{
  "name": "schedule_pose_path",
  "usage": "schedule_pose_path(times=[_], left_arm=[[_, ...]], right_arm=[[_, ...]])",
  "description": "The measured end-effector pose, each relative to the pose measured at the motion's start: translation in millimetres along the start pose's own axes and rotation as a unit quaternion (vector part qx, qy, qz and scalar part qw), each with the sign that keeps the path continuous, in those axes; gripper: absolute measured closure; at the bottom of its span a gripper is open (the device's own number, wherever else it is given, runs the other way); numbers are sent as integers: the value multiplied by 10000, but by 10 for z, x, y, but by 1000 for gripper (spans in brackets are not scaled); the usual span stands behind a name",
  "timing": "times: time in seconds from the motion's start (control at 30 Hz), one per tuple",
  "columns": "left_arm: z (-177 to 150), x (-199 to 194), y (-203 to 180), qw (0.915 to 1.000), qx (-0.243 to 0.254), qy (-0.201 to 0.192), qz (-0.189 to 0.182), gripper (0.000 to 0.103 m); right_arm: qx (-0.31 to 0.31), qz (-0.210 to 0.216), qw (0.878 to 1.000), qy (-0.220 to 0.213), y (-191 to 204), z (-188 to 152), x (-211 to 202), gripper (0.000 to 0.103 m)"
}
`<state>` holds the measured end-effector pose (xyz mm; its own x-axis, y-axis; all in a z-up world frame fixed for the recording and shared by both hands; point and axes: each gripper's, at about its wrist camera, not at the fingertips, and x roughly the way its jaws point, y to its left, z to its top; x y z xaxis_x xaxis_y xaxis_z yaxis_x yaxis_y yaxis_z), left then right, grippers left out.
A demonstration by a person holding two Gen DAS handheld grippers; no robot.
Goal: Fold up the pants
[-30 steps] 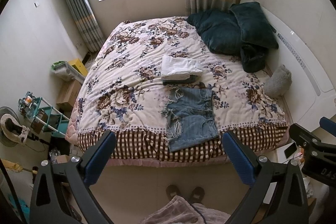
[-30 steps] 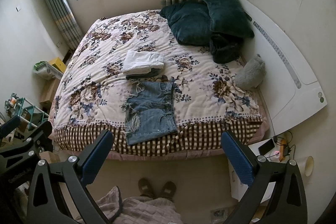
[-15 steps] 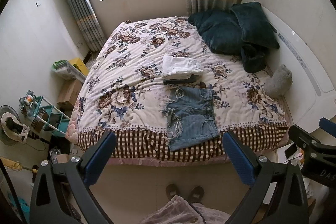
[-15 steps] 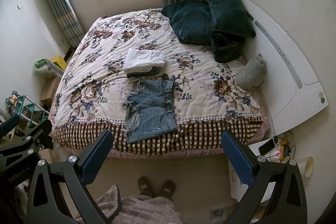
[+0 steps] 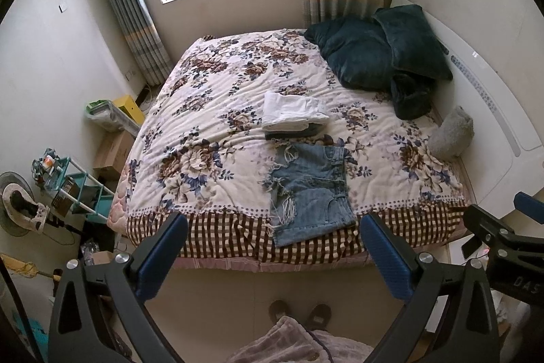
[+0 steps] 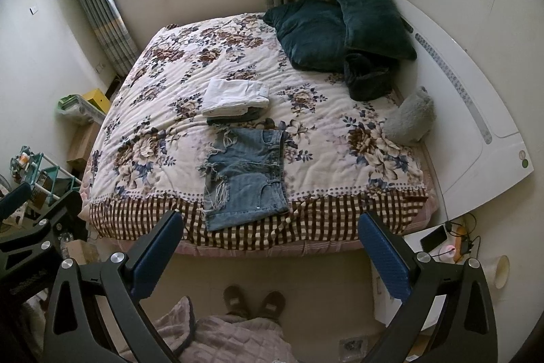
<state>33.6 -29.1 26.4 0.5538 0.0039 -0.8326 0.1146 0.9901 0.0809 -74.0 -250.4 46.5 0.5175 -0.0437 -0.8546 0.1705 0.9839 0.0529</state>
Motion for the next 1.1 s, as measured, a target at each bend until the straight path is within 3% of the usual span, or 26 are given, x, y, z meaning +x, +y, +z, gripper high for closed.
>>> schedule_pose_path(times=[0.5, 0.67, 0.83, 1.1], left_arm=[[-79, -7, 21, 10000, -42, -13, 11, 0], [-77, 176, 28, 9996, -246, -81, 93, 0], [-51, 701, 86, 9979, -344, -53, 552, 0], [158, 1926, 311, 9944, -459, 717, 626, 0]], right_arm=[[-5, 33, 10000, 5, 6, -13, 14, 0], [12, 43, 10000, -36, 65, -30, 115, 0], [82, 96, 9999, 81, 219, 18, 643, 0], [215, 116, 9987, 454, 439, 361, 1771, 0]])
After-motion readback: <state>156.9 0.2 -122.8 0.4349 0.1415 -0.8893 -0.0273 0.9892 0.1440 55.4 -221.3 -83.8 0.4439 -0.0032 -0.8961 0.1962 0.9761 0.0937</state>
